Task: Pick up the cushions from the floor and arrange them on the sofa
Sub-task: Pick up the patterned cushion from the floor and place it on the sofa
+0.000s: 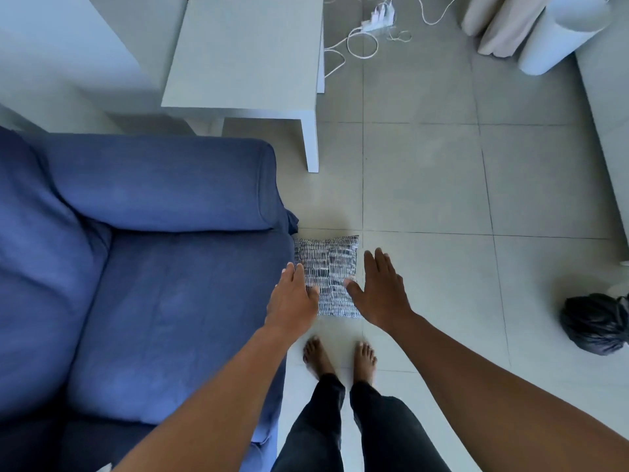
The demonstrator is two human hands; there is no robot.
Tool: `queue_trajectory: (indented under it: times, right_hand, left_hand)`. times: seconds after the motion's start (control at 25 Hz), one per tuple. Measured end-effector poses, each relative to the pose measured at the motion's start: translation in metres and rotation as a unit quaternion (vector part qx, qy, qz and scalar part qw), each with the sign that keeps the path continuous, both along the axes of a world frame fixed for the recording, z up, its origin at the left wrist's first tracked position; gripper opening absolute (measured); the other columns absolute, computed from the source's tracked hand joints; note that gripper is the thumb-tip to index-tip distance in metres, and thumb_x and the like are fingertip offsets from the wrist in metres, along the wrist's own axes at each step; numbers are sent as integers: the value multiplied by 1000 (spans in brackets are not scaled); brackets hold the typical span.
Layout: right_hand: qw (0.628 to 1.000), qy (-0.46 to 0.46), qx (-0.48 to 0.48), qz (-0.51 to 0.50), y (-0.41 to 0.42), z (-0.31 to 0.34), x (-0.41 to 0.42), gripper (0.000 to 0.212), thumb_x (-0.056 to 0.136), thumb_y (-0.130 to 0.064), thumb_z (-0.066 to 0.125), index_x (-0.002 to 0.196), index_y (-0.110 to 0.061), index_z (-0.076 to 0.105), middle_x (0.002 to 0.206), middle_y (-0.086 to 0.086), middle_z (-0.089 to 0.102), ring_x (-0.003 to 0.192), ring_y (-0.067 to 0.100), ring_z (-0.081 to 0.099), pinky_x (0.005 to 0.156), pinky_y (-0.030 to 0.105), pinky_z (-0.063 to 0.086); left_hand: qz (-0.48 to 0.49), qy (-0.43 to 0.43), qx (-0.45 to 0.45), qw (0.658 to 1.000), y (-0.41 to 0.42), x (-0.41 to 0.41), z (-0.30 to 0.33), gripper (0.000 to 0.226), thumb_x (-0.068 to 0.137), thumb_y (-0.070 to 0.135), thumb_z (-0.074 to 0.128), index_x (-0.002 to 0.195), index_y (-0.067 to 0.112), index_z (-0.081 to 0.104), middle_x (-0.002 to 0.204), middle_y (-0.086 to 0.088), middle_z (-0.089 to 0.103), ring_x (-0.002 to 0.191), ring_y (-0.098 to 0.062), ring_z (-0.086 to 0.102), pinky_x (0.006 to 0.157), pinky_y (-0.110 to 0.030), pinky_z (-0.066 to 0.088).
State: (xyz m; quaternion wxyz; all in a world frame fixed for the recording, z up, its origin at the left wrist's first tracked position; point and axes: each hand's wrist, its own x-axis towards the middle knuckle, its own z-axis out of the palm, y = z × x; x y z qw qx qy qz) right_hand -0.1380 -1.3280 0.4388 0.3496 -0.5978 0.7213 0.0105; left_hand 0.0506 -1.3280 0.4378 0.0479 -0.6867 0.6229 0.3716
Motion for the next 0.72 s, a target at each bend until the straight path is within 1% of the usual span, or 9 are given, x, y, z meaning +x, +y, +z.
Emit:
queue_trajectory:
  times: [0.08,0.2,0.28,0.36,0.44,0.6,0.72]
  right_hand:
    - [1000,-7,23,5,-15,-33,3,80,104,-49,48,164,-7,15,174,17,6,161,32,4,125,52,18]
    - [999,-9,44,15,-37,-96,3,80,104,-49,48,164,-7,15,174,16,7,161,32,6,126,51,18]
    - [998,-8,62,14,-48,-146,-2,81,104,-49,49,164,-6,16,173,17,9,161,32,8,125,52,20]
    - [997,-10,77,12,-56,-203,-7,80,104,-47,50,163,-5,17,173,18,11,160,33,10,124,53,21]
    - [996,-3,90,15,-64,-255,-13,79,104,-47,49,163,-5,17,173,19,12,160,33,10,124,52,22]
    - [994,-6,105,24,-77,-352,-16,79,105,-47,47,164,-5,16,172,21,12,160,34,11,125,51,21]
    - [994,-15,106,20,-87,-417,-15,79,105,-46,48,163,-3,16,172,22,13,160,35,12,126,52,21]
  left_hand:
    - [9,4,27,1000,-12,-5,-28,65,111,31,40,167,7,18,178,-10,11,164,-25,13,125,-43,26]
    - [42,5,47,998,-31,-12,-84,56,110,25,42,161,3,30,172,-14,25,157,-29,30,117,-42,34]
    - [80,1,74,994,-44,-15,-137,55,109,25,44,158,1,34,168,-16,32,152,-32,37,115,-43,36]
    - [124,-7,100,987,-57,-16,-198,57,108,27,46,157,-1,36,166,-19,36,150,-35,40,116,-43,36]
    - [148,-15,118,982,-69,-18,-253,58,108,29,47,157,-1,37,164,-21,40,149,-38,42,116,-44,37]
    - [184,-28,120,975,-89,-26,-347,61,108,29,47,160,1,34,164,-19,41,149,-36,43,116,-45,38]
    - [269,-40,109,956,-99,-31,-408,54,107,28,47,153,0,42,157,-19,49,140,-36,51,103,-41,43]
